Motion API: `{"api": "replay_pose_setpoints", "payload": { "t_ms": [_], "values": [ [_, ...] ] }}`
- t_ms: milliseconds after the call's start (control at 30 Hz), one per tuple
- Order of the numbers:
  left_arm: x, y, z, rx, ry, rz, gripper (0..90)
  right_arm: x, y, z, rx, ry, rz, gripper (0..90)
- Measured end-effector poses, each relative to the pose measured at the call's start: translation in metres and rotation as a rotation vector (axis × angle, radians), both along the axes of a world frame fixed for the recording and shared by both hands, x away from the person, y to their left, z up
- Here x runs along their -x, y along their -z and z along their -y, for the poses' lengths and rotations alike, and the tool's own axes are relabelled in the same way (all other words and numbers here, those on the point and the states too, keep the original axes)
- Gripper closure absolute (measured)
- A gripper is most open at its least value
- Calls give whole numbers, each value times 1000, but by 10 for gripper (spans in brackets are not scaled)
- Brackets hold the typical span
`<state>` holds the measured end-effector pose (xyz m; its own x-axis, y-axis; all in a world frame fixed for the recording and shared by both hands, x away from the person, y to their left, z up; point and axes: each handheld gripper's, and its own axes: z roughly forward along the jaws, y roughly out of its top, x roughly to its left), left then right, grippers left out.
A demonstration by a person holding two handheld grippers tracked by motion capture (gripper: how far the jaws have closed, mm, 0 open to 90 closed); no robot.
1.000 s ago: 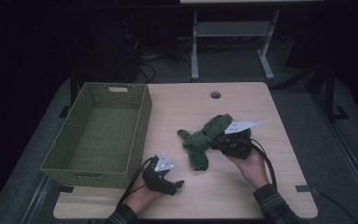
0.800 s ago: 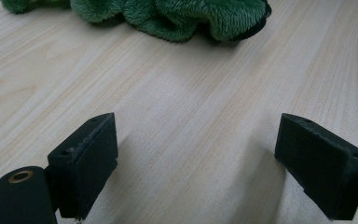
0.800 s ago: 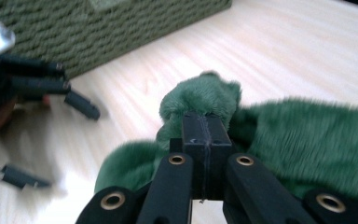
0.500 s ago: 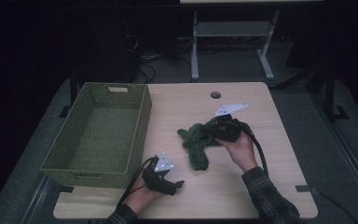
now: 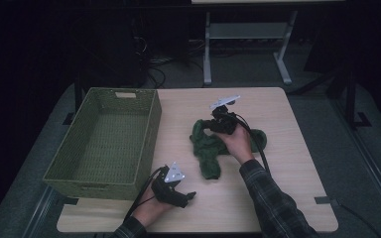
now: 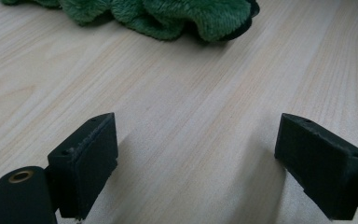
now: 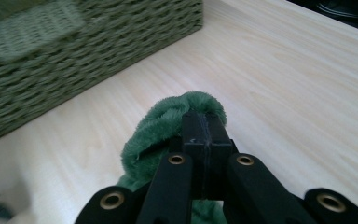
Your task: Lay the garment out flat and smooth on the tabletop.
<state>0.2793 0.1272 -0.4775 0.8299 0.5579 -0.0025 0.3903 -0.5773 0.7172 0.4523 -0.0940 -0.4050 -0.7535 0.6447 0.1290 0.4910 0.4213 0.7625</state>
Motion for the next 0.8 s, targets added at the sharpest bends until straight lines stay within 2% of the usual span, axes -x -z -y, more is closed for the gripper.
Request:
{"api": "replay_pose_setpoints", "payload": {
  "t_ms": [100, 133, 167, 233, 300, 367, 533, 633, 667, 700, 800],
  "values": [
    [0, 0, 0, -3, 2, 1, 124, -8, 2, -5, 4, 1, -3, 891],
    [0, 0, 0, -2, 1, 1, 124, -14, 3, -9, 22, 17, -2, 853],
    [0, 0, 0, -2, 1, 1, 124, -16, 4, -11, 19, 27, 9, 813],
    [0, 0, 0, 1, 0, 0, 124, -20, 3, -13, 24, 37, -2, 695],
    [0, 0, 0, -2, 4, 1, 124, -20, 0, -13, 16, 32, 8, 678],
    [0, 0, 0, -3, 5, 1, 124, -19, -2, -13, 34, 33, 19, 660],
    [0, 0, 0, 4, 4, 0, 124, -9, -12, 7, 28, 32, 22, 641],
    [0, 0, 0, 0, 5, 2, 125, 3, -17, 22, 36, 47, 36, 630],
    [0, 0, 0, -3, 8, 7, 124, 11, -19, 31, 25, 50, 37, 630],
    [0, 0, 0, -3, 8, 7, 124, 11, -19, 31, 25, 50, 37, 630],
    [2, 0, 1, -3, 10, 5, 124, 24, -19, 41, 20, 47, 27, 630]
  ]
}}
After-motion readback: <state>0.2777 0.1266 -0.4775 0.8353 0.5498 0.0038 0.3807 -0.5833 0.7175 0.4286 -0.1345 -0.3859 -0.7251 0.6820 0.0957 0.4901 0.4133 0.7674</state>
